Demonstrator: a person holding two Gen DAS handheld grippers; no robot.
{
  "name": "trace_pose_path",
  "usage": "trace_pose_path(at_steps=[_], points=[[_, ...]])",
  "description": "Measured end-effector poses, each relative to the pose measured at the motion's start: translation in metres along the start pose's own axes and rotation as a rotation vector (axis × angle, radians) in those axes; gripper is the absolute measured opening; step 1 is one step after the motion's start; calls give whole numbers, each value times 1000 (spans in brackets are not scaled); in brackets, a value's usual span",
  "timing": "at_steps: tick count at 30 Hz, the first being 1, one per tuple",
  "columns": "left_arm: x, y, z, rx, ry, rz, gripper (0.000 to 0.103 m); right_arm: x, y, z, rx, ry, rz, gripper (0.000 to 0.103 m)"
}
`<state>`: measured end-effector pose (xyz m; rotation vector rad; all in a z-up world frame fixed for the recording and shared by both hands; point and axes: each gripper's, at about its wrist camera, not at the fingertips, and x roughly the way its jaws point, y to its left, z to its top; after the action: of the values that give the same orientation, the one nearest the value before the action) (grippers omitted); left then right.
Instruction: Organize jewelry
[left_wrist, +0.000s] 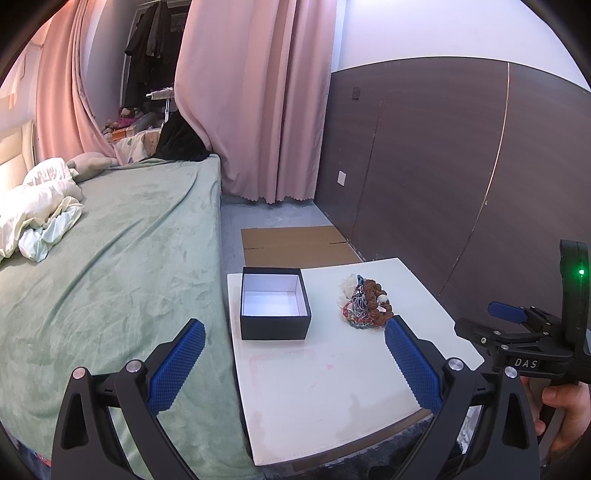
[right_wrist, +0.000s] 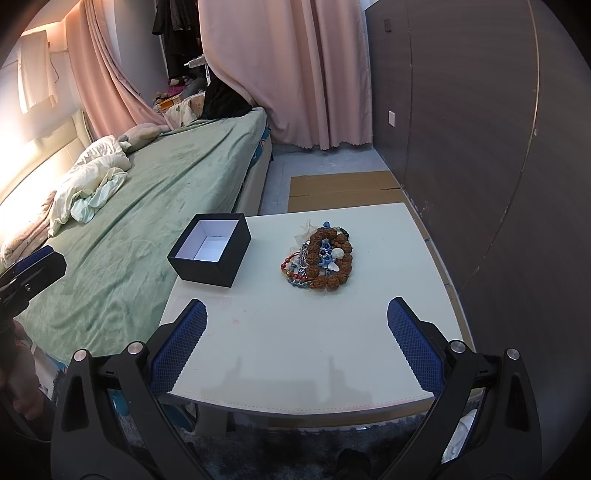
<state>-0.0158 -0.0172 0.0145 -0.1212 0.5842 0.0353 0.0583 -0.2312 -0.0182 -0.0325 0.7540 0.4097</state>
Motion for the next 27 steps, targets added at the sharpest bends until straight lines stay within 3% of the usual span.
trace_pose_path(at_steps=[27], points=[[-1, 4, -4, 0, -13, -19, 95, 3, 3, -1, -4, 4, -4, 98]])
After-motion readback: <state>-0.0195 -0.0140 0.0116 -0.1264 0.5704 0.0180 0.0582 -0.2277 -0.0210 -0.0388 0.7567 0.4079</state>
